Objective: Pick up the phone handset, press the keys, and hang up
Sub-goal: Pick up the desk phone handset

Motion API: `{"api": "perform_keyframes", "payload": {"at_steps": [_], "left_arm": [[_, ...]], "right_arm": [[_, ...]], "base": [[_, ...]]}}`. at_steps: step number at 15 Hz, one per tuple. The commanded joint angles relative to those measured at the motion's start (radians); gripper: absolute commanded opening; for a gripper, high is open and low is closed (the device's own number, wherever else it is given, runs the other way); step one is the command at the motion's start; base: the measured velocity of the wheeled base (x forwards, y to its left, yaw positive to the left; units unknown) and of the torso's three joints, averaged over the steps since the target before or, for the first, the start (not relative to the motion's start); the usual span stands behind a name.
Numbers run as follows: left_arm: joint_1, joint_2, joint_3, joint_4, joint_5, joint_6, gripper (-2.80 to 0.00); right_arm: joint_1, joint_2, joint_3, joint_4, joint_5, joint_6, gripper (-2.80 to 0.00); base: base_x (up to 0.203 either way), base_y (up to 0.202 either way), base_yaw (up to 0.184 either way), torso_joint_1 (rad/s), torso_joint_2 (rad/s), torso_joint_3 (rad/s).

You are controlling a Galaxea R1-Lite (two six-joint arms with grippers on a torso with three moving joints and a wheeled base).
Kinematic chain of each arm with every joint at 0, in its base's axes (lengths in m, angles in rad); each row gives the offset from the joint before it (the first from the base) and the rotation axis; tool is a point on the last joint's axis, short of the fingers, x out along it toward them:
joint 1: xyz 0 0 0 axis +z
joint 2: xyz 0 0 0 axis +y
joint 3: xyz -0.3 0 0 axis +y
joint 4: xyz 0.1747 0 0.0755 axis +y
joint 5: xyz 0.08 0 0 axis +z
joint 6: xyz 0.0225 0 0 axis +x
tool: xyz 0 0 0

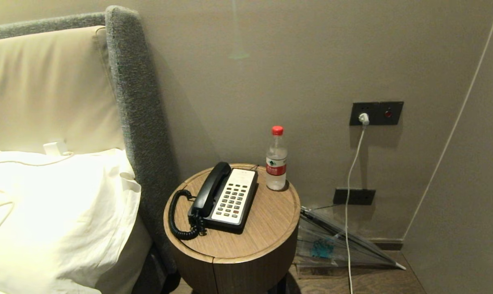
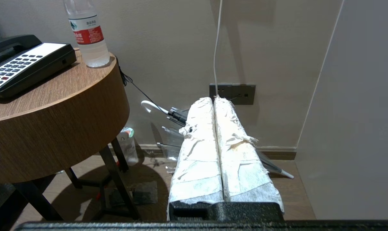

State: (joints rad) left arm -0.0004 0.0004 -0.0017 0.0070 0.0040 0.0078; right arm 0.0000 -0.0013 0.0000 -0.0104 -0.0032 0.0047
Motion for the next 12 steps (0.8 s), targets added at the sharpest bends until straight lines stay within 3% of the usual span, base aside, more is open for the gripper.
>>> {"api": "perform_keyframes", "payload": {"at_steps": [1,12], "left_arm": [[0.0,0.0,0.0,-0.001,0.001,0.0,-2.8],[0.0,0.0,0.0,0.001,0.001,0.0,-2.8]], "right_arm": [[0.0,-0.006,0.002,0.0,0.0,0.0,-2.8],[0.0,-0.006,0.002,0.0,0.0,0.0,-2.8]], "base": [[0.0,0.0,0.0,0.0,0.0,0.0],[0.0,0.0,0.0,0.0,0.0,0.0]]}}
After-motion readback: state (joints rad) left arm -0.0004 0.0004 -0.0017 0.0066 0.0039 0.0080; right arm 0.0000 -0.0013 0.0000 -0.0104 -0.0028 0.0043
